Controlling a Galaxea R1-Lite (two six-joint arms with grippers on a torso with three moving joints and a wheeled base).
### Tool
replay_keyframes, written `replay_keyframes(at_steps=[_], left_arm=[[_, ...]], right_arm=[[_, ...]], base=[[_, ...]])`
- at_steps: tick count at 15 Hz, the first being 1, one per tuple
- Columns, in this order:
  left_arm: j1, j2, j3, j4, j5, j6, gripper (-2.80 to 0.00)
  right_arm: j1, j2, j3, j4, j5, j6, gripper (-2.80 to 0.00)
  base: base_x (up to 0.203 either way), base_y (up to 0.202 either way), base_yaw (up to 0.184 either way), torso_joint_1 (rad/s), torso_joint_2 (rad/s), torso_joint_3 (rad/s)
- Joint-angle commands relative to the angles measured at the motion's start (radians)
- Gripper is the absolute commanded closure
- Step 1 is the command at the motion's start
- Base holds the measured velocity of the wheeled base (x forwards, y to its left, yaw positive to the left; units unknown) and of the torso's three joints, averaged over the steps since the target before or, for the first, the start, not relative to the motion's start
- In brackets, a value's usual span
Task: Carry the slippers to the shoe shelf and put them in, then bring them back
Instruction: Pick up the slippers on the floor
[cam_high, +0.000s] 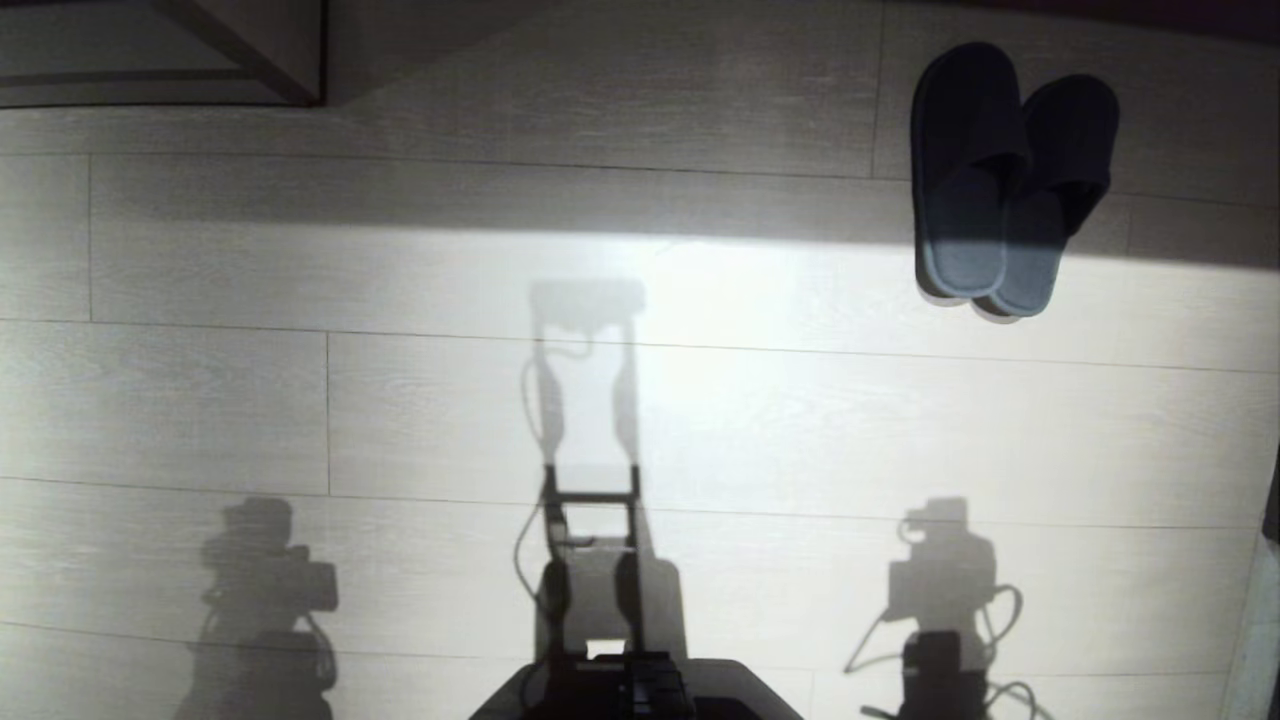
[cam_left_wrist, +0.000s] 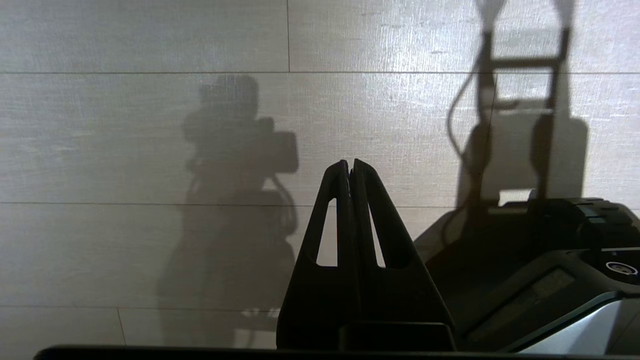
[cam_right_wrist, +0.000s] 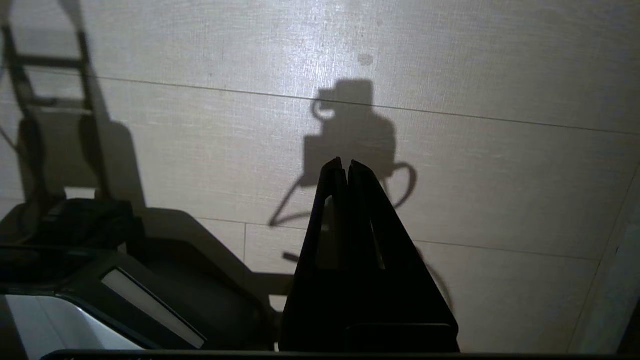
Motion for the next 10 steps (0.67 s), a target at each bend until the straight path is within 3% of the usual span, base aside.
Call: replay_keyframes(at_steps=[1,10], left_arm=[[0.000,0.001,0.000,0.000,-0.001,0.000,0.00],[0.000,0.001,0.000,0.002,-0.001,0.000,0.00]], right_arm=[[0.000,0.000,0.000,0.000,0.000,0.000,0.00],[0.000,0.000,0.000,0.000,0.000,0.000,0.00]], base=[[0.000,0.000,0.000,0.007,0.01,-0.198],[0.000,0.000,0.000,0.001,0.00,-0.165]])
